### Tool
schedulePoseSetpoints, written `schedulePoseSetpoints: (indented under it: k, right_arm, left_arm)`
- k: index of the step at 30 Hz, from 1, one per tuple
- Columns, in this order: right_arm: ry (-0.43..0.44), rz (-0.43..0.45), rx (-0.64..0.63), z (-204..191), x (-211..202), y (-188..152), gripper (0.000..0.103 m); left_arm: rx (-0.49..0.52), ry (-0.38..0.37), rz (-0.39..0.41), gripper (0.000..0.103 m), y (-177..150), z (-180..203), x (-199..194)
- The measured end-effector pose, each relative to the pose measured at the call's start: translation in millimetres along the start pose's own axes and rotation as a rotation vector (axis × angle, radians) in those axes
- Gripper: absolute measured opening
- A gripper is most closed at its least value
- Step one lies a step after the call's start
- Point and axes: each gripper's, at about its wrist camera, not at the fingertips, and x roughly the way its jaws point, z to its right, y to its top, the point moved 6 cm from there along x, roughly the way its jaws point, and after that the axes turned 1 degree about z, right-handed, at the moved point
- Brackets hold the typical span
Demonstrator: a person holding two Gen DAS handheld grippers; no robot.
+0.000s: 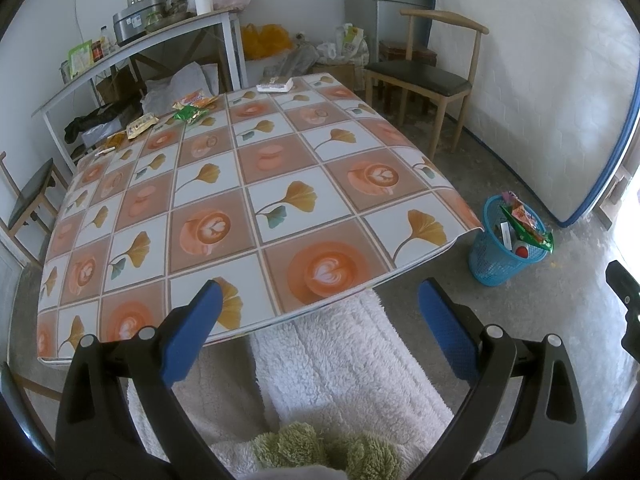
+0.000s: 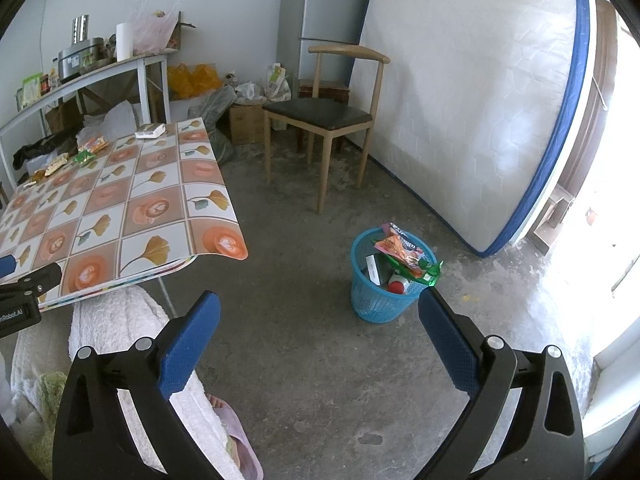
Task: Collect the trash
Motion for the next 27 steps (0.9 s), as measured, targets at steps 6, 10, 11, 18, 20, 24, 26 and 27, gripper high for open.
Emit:
schedulePoseSetpoints:
  k: [6,10,11,18,20,24,26,27]
  right_arm:
    - [-0.001,0.000,0.000,-0.6,-0.2,0.3,0.096]
    - [-0.001,0.000,0.001,-1.5,-0.6,-0.9,0.096]
    - [0.000,-0.001,0.000,-1.4,-0.6,0.1,0.096]
    - [-0.001,0.001,0.001,-1.9,-1.3,0.0,0.096]
    - [-0.001,0.001,0.002,-1.9,-1.1,1.9,0.096]
    - [-0.002,0.002,0.000,-2.0,-1.3,1.5,0.096]
    - [-0.002,0.002,0.001,-2.1,-1.4,1.3,0.096]
    - [-0.002,0.002,0.001,-2.1,-1.4,1.3,0.096]
  left_arm:
    - [-0.002,-0.002,0.000,0.094,-0.4,-0.5,0.0]
    - [-0.003,-0.002,0.000,0.094,-0.3,-1.2,0.0]
    - [-0.003,-0.002,0.000,0.094,-0.3,-1.2,0.0]
    - [-0.002,-0.002,-0.001,0.094,-0.2,-2.5,0.1]
    - [-0.004,-0.003,-0.002,0.094,-0.6,-1.2,0.2]
    - [-0.004,-0.005,-0.002,0.094,-0.4,-2.5,0.3]
    - [-0.004,-0.005,-0.001,0.094,-0.8,-0.7,0.2]
    - [-0.005,-0.004,-0.001,0.094,-0.3,-2.6,0.2]
